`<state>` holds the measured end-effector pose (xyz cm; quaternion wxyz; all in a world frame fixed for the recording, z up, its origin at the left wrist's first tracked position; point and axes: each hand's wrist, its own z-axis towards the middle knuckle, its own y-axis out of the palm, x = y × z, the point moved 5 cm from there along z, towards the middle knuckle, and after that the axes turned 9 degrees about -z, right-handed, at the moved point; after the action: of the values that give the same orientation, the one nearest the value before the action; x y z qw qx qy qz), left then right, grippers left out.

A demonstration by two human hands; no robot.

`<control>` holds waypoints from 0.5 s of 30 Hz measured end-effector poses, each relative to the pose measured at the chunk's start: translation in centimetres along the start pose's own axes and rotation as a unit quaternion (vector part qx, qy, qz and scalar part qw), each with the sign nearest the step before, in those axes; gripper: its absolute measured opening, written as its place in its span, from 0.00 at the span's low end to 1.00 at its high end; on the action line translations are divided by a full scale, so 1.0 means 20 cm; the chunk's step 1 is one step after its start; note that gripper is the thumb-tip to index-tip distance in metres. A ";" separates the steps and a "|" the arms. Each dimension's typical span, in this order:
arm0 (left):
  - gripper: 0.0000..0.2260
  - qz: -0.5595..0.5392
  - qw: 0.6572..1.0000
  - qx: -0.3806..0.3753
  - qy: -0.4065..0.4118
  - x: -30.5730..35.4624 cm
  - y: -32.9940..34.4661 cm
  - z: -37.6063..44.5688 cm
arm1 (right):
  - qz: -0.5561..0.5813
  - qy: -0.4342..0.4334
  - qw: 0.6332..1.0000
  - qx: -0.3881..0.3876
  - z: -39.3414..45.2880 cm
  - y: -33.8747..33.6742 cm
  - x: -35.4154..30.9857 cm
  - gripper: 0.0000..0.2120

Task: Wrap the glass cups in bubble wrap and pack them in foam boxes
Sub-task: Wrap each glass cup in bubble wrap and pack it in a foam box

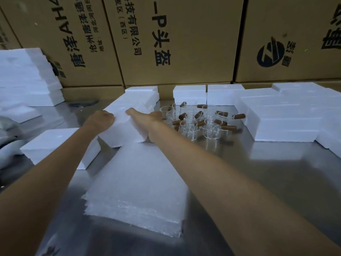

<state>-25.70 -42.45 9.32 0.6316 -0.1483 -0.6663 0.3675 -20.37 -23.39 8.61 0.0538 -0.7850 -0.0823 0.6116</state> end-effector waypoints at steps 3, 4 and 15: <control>0.13 -0.023 1.000 0.010 -0.001 -0.02 -0.03 0.07 | -0.040 -0.002 0.999 -0.003 0.02 0.01 -0.01 0.48; 0.12 -0.016 1.000 -0.002 -0.005 -0.02 -0.02 0.07 | -0.059 -0.004 0.998 -0.001 0.02 0.01 -0.02 0.47; 0.15 0.032 0.998 0.015 -0.052 -0.04 -0.10 0.10 | -0.089 -0.031 0.995 -0.029 -0.01 0.16 -0.04 0.46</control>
<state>-26.91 -44.96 10.14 0.5857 -0.1409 -0.6880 0.4047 -20.22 -26.74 8.78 0.0827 -0.7566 -0.1710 0.6256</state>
